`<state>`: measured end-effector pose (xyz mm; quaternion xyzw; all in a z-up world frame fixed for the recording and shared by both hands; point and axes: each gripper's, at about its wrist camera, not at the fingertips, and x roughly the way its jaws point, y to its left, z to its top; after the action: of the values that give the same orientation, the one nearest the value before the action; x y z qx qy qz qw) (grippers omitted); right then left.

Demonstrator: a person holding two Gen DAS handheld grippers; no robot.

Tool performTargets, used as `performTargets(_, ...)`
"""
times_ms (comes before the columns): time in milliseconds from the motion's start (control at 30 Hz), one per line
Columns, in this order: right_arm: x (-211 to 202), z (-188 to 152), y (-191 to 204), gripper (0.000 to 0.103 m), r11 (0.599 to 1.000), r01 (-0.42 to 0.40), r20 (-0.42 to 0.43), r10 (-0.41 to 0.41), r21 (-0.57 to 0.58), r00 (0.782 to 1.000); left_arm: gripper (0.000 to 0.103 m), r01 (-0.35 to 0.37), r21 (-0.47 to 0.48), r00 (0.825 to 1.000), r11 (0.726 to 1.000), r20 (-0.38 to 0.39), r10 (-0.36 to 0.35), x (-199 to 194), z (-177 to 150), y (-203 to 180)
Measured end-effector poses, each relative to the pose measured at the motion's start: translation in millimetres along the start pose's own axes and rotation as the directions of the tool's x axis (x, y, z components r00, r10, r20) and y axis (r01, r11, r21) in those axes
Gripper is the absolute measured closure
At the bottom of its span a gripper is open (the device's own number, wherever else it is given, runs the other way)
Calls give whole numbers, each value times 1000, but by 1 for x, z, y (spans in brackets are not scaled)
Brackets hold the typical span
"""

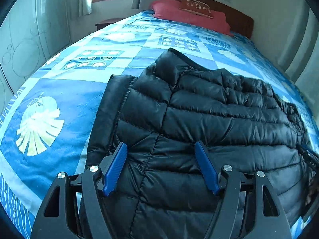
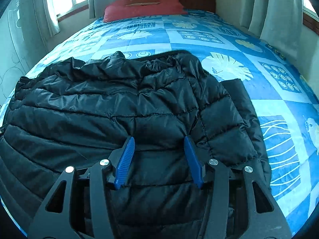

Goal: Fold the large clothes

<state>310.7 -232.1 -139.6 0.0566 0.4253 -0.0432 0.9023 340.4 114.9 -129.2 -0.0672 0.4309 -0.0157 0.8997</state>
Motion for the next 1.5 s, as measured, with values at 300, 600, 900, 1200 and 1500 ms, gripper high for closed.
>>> performTargets(300, -68, -38, -49, 35, 986, -12, 38, 6, 164, 999, 28, -9, -162, 998, 987, 52, 18, -72, -36, 41)
performTargets(600, -69, -91, -87, 23, 944, -34, -32, 47, 329, 998, 22, 50, -430, 998, 901, -16, -63, -81, -108, 92)
performTargets(900, -59, -100, -80, 64, 907, -112, 5, 120, 405, 993, 66, 193, -458, 977, 868, 8, -213, -62, -102, 71)
performTargets(1200, -94, -111, -77, 83, 909, -160, 54, 151, 384, 987, 80, 209, -421, 976, 883, 38, -213, -94, -108, 67)
performTargets(1500, -116, -131, -80, 83, 909, -180, 35, 180, 376, 983, 80, 194, -417, 979, 888, 21, -204, -123, -140, 76)
